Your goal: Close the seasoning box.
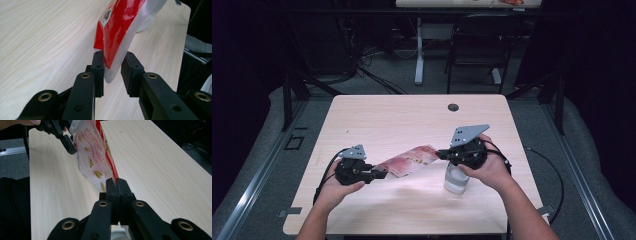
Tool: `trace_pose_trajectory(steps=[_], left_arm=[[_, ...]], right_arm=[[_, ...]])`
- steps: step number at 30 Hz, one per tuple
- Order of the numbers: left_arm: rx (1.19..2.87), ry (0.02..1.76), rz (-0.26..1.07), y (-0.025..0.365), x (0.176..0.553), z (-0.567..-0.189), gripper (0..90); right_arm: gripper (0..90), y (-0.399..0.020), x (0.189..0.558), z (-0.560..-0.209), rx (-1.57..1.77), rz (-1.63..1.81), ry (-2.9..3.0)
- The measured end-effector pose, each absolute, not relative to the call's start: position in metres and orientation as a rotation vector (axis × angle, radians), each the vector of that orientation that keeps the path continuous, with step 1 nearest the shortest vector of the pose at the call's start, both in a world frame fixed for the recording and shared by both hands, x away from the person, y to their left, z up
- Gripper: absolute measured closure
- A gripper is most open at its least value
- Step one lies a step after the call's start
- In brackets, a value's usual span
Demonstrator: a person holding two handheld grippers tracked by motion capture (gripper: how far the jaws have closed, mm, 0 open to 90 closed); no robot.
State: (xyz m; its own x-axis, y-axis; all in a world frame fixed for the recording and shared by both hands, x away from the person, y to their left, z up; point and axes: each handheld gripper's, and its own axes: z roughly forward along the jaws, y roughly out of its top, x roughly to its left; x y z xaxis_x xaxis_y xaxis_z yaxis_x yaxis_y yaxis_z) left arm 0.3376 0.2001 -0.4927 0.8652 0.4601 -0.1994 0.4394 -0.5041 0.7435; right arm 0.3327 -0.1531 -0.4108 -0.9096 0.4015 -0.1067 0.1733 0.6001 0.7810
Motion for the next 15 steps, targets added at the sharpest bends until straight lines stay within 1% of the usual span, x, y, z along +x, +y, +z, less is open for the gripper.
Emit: trace_pose_trajectory(steps=[12,15], left_arm=[[2.152,0.651,0.038,0.2017,0.3382,-0.496,71.7],[2.129,0.656,0.054,0.2036,0.3376,-0.4946,68.5]], right_arm=[[90.0,-0.1496,0.3294,-0.405,0.42,1.173,2.56],[90.0,-0.1481,0.3282,-0.401,0.399,1.16,2.56]])
